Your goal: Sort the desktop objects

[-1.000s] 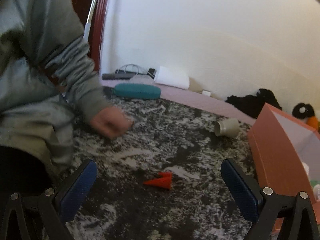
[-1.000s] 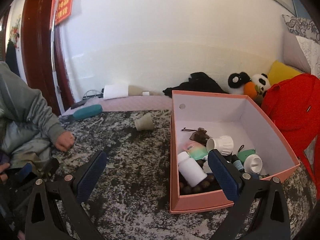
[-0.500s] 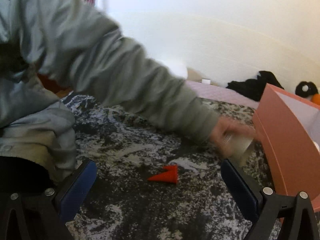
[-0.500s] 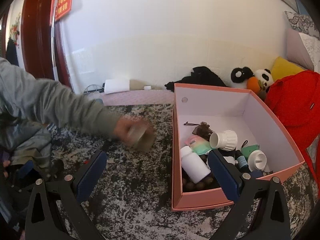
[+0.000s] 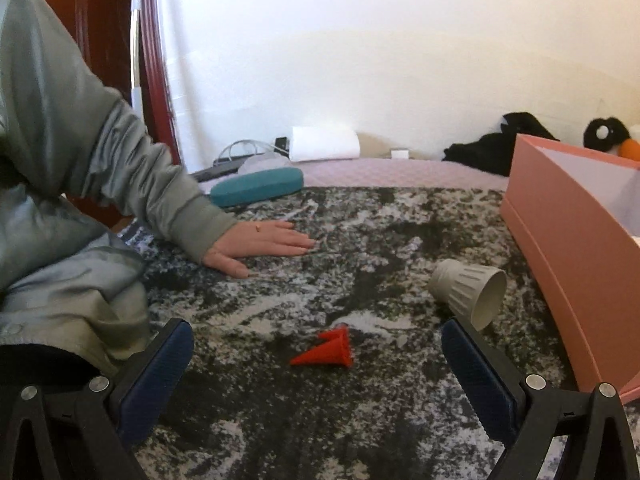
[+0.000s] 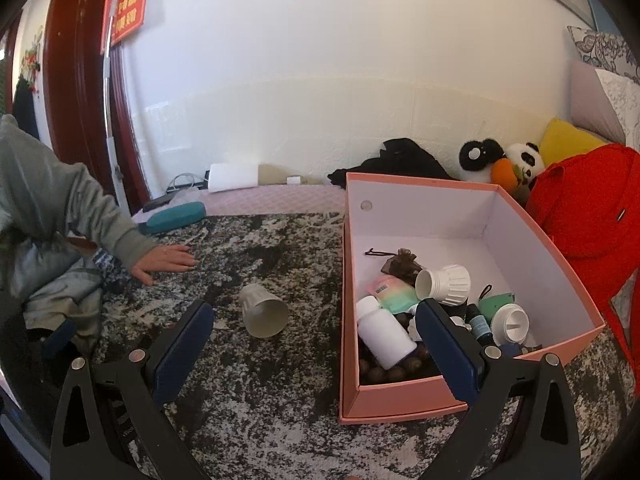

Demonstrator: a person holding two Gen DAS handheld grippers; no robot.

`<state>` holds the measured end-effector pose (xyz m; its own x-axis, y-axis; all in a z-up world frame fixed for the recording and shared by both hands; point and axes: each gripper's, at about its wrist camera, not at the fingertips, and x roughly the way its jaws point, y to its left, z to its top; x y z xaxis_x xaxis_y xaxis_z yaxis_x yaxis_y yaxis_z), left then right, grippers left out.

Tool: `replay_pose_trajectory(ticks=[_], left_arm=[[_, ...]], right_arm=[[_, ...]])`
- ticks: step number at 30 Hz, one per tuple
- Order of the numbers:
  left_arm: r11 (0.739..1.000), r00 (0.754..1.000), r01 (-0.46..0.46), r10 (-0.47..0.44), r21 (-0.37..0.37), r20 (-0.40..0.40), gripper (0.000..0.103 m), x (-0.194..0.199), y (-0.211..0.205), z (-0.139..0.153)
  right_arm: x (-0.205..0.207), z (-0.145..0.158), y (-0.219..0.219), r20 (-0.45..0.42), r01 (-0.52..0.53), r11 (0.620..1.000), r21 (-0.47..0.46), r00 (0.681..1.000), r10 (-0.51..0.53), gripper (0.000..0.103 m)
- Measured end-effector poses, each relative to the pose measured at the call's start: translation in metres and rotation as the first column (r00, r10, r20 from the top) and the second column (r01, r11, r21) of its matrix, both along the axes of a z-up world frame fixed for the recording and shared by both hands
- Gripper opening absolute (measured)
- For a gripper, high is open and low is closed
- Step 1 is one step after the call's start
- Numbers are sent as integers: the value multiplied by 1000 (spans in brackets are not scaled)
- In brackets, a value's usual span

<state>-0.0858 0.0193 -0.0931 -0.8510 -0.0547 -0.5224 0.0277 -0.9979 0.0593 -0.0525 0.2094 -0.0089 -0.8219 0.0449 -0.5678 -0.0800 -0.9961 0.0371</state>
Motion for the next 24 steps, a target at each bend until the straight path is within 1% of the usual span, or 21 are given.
replay_pose_trajectory(ticks=[11,14,16,19,20,22,24], left_arm=[[1000,1000,-6,5,28,16,102,-2,-8,-3],[998,1000,-26,25,53,9,102,0,-13,1],[996,999,-37,38,83,-7,102,4,-19,7],[993,998,-56,57,105,-7,102,4,-26,10],[991,998,-65,66,114,-5,102,4,-29,10],[986,996,-92,90,141,23,102,0,-35,7],[982,995,-97,92,164,36,102,-1,-39,6]], right_arm=[[-6,-9,0,28,3,1000,5,1000,-3,103],[-7,-12,-3,30,-6,1000,10,1000,6,103],[-6,-14,-4,28,-15,1000,10,1000,15,103],[-8,-18,-6,29,-21,1000,8,999,21,103],[-8,-19,-6,30,-23,1000,6,999,22,103],[-8,-22,-7,25,-28,1000,1,999,27,103],[-9,-24,-9,25,-33,999,-1,999,33,103]])
